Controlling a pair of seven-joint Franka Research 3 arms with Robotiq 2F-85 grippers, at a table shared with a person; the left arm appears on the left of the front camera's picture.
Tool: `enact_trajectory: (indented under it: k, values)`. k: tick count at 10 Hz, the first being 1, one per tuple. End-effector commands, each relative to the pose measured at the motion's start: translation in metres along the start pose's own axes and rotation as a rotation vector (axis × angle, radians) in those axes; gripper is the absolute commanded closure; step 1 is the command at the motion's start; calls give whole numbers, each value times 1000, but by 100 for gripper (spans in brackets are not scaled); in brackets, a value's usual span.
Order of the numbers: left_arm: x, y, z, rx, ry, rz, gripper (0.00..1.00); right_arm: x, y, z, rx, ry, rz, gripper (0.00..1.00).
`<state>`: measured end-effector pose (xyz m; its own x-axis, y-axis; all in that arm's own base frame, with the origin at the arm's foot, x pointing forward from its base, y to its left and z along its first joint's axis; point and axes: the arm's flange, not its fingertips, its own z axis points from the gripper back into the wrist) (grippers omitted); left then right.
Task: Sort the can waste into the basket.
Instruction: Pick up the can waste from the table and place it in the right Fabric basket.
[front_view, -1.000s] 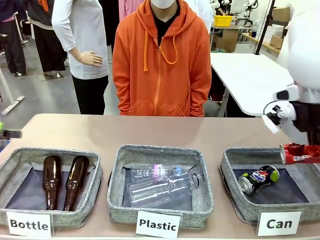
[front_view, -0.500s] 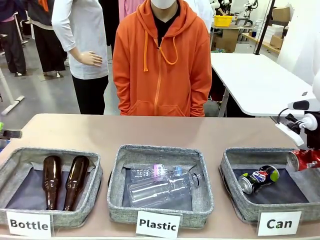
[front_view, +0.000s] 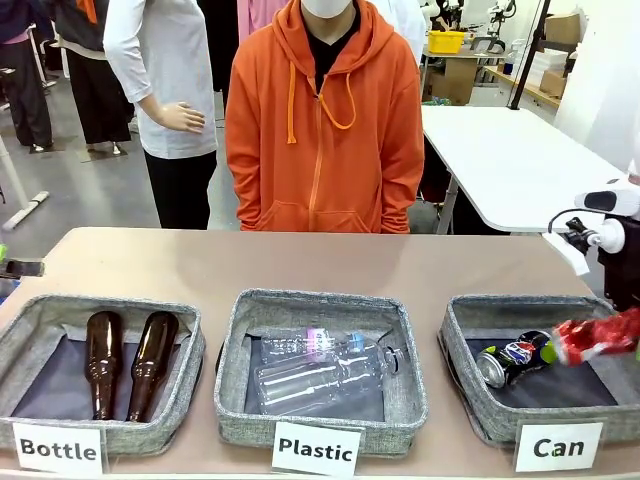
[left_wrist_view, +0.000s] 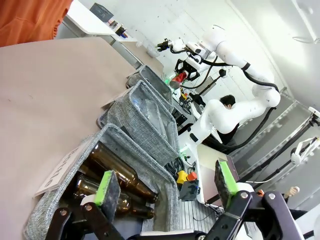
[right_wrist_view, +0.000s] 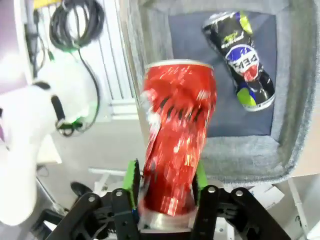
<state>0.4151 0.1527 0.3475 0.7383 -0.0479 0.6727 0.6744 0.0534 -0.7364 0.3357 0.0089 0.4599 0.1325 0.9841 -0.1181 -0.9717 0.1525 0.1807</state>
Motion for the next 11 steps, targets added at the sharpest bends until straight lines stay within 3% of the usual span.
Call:
enact_trajectory:
  k: [1, 3, 4, 5, 7, 9, 11]
  values:
    - [0, -3, -2, -1, -15, -6, 0, 8, 0, 3, -9, -137, -243, 0]
    - [0, -3, -2, -1, -15, -6, 0, 15, 3, 4, -19, -226, -336, 0]
    - [0, -3, -2, -1, -15, -6, 0, 13, 3, 7, 15, -319, -361, 0]
    - [0, -3, -2, -1, -15, -6, 0, 12, 3, 12, 139, -474, -441, 0]
    - [0, -3, -2, -1, -15, -6, 0, 7, -4, 20, 505, -926, -918, 0]
    - [0, -3, -2, -1, -15, -6, 0, -1, -2, 19, 687, -1210, -1066, 0]
    - [0, -3, -2, -1, -15, -6, 0, -10, -5, 26, 974, -1673, -1186, 0]
